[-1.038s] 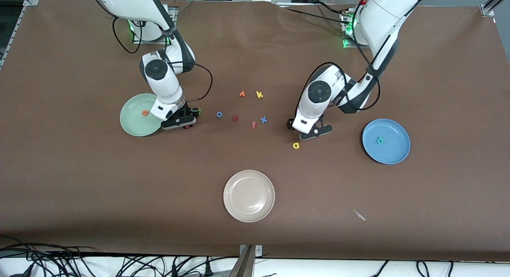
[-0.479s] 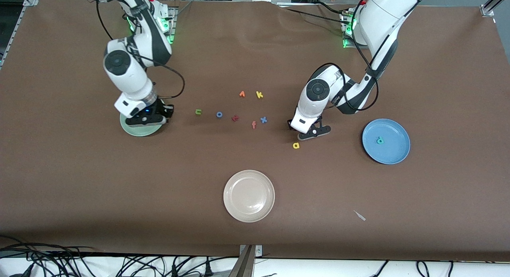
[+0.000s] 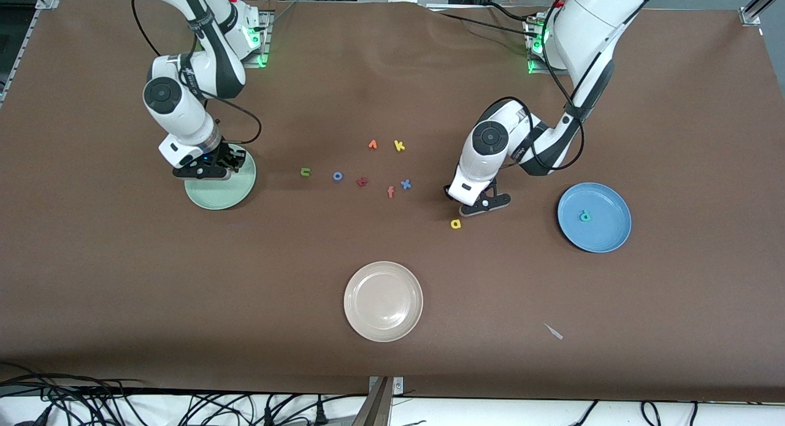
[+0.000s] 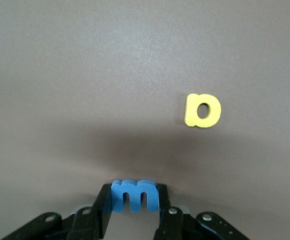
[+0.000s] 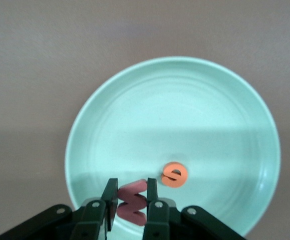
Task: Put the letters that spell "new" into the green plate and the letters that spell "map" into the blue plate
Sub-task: 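Place the w on the green plate while the left gripper places m on blue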
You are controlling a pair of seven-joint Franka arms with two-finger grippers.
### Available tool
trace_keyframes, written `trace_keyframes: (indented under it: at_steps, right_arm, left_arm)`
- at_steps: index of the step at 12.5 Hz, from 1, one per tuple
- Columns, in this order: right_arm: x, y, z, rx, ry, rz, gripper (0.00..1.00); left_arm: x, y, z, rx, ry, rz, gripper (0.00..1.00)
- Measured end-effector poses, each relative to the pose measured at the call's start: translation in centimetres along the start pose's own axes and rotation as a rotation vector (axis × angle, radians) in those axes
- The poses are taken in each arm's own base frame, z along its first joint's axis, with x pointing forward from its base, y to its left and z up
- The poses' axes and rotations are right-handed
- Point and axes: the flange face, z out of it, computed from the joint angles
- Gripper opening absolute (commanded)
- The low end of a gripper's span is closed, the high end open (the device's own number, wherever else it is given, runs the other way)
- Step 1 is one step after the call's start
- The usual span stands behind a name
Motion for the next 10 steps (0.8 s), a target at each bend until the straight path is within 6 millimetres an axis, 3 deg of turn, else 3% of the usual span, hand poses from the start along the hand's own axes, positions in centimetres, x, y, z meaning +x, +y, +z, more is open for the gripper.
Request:
trace_keyframes:
  at_steps: [1,2,3,6,8,10]
  right_arm:
    - [-0.6,0.1,1.0,-0.007,0.006,-0.003,0.47]
    - [-0.8,0.0,1.6,-0.014,0.005,-0.007,0.83]
    - [-0.9,-0.1,1.9,-0.017,0.005,-0.011,0.94]
    - [-0.1,-0.4,1.1,-0.006,0.034,-0.009,0.99]
    - [0.5,-0.8,-0.5,0.015,0.066,0.025,0.99]
    - [0.2,-3.4,-1.5,0.044,0.082,0.064,0.99]
  left_arm:
    - [0.5,-0.4,0.0,0.007,0.004,0.001,0.20]
    - [1.5,-1.1,-0.2,0.030,-0.001,0.006,0.20]
    - [3.0,-2.3,-0.7,0.069,-0.021,0.033,0.20]
    - [10.0,-8.7,-4.2,0.155,-0.092,0.181,0.20]
    - [14.5,-15.0,-5.9,0.167,-0.145,0.295,0.22]
    - [17.6,-21.3,-6.4,0.150,-0.186,0.382,0.25]
